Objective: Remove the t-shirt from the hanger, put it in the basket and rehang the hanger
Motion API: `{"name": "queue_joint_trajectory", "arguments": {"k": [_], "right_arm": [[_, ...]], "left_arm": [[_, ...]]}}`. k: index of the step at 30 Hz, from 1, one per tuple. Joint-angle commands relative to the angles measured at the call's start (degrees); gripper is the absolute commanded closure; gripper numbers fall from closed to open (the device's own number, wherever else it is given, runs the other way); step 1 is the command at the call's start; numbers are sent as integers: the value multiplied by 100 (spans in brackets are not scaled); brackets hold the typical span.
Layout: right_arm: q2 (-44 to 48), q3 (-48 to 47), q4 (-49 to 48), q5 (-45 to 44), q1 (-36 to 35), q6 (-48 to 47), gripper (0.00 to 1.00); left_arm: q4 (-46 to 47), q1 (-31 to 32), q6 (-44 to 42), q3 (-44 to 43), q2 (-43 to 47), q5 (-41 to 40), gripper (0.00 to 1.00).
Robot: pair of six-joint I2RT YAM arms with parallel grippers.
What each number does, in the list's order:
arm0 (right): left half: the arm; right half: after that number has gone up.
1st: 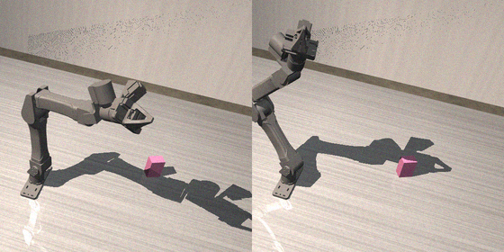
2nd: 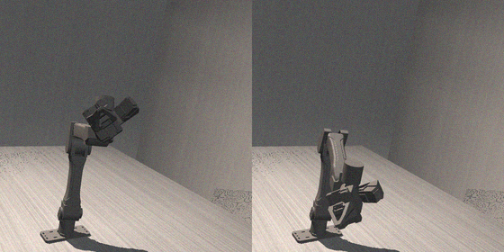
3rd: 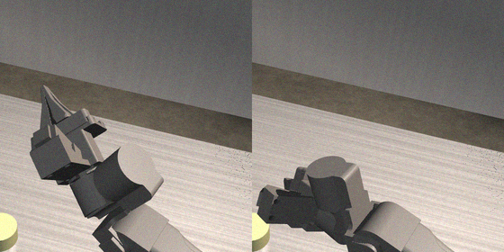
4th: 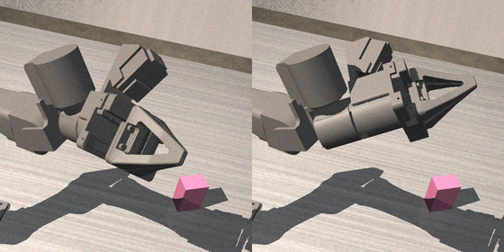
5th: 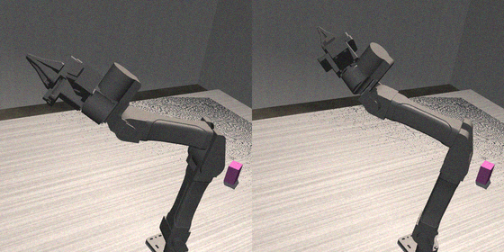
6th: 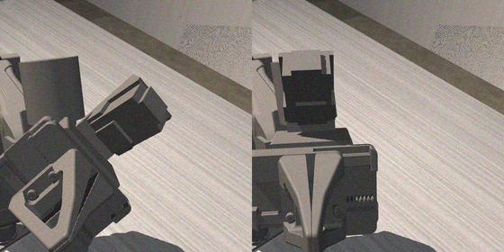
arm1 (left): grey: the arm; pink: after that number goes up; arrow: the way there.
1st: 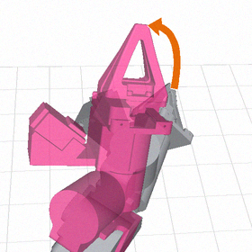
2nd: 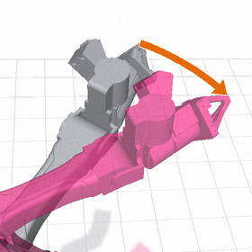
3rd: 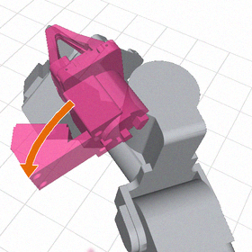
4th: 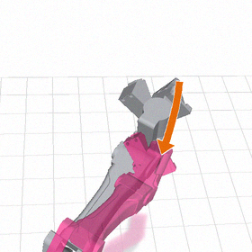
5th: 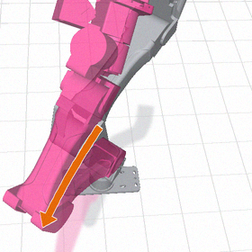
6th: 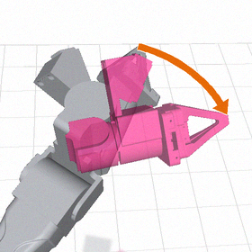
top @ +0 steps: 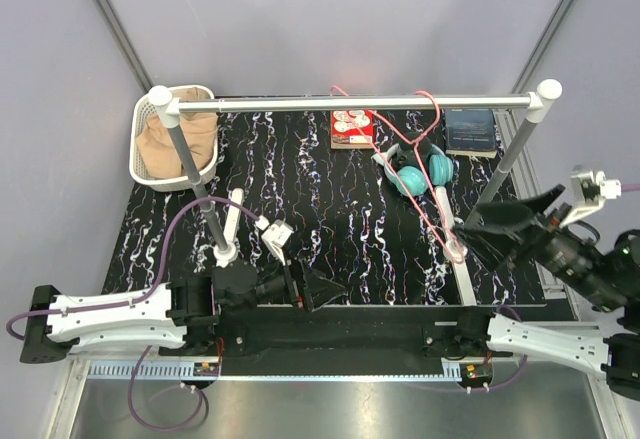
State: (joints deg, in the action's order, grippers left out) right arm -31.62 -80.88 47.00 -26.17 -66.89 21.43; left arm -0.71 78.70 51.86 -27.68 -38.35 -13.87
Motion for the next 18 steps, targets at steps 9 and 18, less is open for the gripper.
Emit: {"name": "queue_joint_trajectory", "arguments": {"k": [9,18], "right_arm": [[1708,2276,733,3679,-8,1581,0],[1994,4604,-840,5288,1,2409,0]], "left_arm": [[-500,14,-150,-106,266,95,4],[-588,23,105,307,705,68,3]]}}
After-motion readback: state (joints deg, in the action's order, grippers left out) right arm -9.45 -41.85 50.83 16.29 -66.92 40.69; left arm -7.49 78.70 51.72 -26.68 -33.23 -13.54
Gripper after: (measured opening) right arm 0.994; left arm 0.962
